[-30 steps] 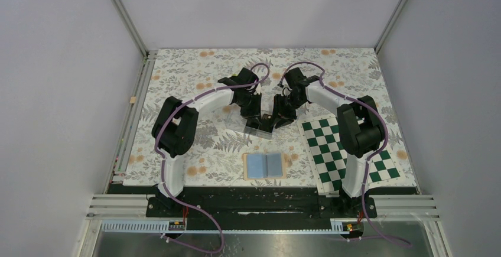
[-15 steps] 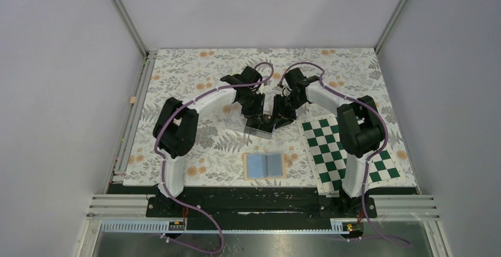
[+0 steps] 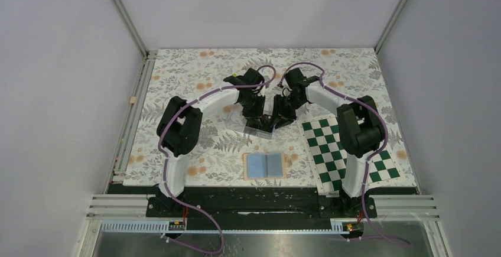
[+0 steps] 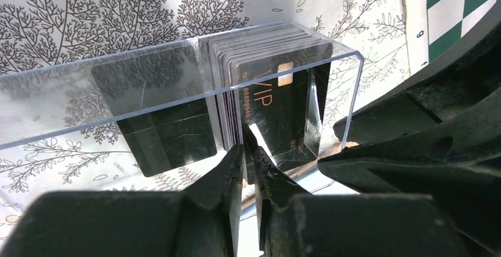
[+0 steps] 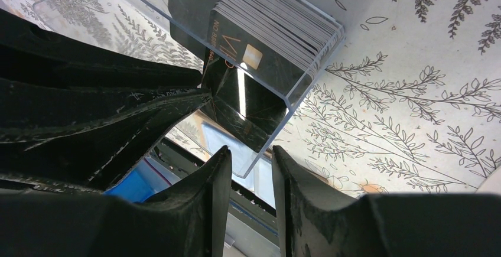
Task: Put the credit cards into the card holder
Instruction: Pick up the credit card from the storage box.
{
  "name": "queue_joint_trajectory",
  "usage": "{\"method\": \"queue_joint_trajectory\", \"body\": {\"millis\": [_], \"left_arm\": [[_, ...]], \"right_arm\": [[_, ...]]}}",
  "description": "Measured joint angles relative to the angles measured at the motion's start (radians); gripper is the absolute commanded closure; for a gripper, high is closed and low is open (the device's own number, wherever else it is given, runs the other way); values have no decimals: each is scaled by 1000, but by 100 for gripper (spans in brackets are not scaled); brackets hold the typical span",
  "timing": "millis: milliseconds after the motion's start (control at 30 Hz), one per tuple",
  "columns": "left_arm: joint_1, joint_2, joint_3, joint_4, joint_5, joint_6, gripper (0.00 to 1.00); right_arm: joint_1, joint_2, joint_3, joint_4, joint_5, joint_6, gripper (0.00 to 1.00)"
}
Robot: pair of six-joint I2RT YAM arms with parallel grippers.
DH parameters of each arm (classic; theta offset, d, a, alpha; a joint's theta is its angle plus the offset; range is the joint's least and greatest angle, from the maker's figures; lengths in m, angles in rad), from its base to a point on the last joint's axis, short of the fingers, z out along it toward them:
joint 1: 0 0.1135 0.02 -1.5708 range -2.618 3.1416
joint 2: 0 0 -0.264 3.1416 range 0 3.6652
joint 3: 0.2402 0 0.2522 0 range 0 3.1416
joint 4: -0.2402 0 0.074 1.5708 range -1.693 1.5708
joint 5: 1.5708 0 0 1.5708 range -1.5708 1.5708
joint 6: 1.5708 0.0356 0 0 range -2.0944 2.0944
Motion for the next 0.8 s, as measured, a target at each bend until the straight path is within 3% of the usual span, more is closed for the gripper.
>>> {"method": "queue_joint_trajectory", "body": {"millis": [633, 800], "left_arm": [[-45, 0, 52, -41, -53, 18, 84], [-50, 0, 53, -56, -81, 23, 74]], "right_arm": [[0, 0, -2, 0, -1, 0, 62], [0, 0, -2, 0, -2, 0, 62]]}}
